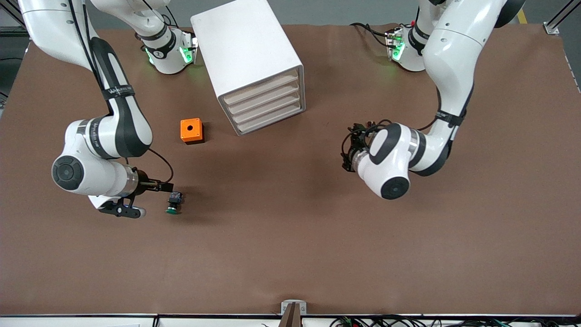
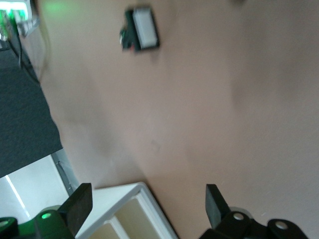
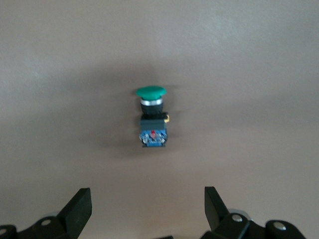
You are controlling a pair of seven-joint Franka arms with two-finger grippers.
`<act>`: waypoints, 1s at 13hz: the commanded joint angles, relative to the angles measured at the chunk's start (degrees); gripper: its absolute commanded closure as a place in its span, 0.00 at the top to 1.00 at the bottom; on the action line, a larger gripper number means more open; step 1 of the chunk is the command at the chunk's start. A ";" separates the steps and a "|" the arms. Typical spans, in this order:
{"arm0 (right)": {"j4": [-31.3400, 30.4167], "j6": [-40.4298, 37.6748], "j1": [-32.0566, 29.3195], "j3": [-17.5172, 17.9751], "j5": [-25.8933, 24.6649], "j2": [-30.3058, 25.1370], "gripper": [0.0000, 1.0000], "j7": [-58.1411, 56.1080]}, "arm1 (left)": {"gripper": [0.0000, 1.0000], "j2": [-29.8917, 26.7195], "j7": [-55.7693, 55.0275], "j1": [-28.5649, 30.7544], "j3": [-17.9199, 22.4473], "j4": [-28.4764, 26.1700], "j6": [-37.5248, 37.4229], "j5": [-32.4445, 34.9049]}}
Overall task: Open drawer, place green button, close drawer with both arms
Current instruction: 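Lower the right gripper to the green button while the left gripper nears the cabinet, then grasp the green button with the right gripper while the left gripper hooks the drawer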
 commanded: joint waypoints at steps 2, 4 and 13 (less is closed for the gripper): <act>-3.84 7.82 1.27 -0.35 0.78 1.31 1.00 1.16 | 1.00 5.51 -9.88 -3.71 0.26 3.22 3.20 -11.56; -3.84 7.22 0.84 -0.44 0.77 1.67 1.00 1.33 | 1.00 7.89 -16.65 -6.68 0.43 3.49 5.84 -16.50; -3.05 16.53 0.58 -0.62 0.16 8.07 1.00 1.16 | 0.66 12.64 -30.04 -14.77 0.52 4.10 7.78 -29.53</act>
